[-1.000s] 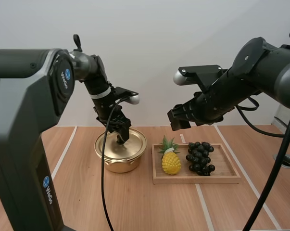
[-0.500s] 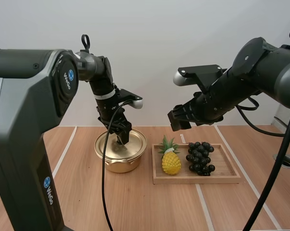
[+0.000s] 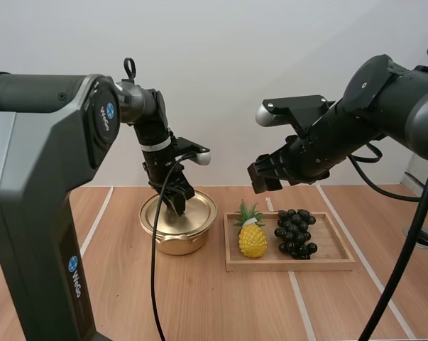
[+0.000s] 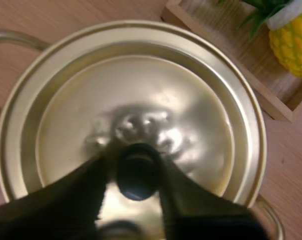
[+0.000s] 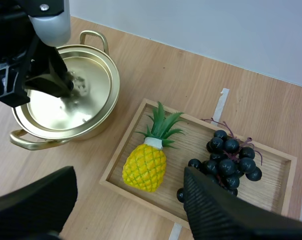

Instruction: Open the pot, put the pineapple inside, and close it

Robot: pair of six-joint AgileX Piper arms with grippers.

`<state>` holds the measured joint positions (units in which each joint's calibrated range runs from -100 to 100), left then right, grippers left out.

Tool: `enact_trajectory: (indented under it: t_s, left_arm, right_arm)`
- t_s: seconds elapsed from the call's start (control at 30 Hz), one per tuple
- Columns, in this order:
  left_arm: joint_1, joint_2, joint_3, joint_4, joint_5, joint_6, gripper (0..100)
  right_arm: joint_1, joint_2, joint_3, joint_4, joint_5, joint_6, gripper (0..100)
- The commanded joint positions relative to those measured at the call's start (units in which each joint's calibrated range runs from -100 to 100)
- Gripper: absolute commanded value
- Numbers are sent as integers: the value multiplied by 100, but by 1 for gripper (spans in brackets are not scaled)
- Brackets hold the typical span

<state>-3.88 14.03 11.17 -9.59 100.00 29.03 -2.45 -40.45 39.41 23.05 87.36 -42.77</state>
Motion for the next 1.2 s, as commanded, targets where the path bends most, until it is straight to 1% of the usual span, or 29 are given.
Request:
enact_trajectory:
  t_s: [0.0, 0.27, 0.4, 0.63, 0.87, 1.03, 1.07, 1.17]
  left_arm:
    - [-18, -49, -25, 103, 0, -183, 0]
    - [-18, -101, -136, 103, 0, -216, 0]
    - [-18, -145, -533, 103, 0, -239, 0]
    - [-18, -785, -1637, -3, 0, -300, 0]
    - [-18, -1557, -3105, -53, 0, -397, 0]
    - [-18, -2222, -4145, -269, 0, -408, 0]
    - [-18, -2327, -4363, -333, -81, -408, 0]
    - [-18, -2671, -4915, -497, -1318, -408, 0]
  right_arm:
    - [4, -36, -54, 23, -103, -88, 100]
    - [4, -36, -54, 23, -154, -122, 100]
    - [4, -36, -54, 23, -144, -203, 100]
    - [4, -36, -54, 23, -161, -203, 100]
    - [4, -36, -54, 23, -161, -203, 100]
    - [4, -36, -54, 23, -161, -203, 100]
    - [4, -36, -54, 23, -161, -203, 100]
    - [4, -36, -54, 23, -161, -203, 100]
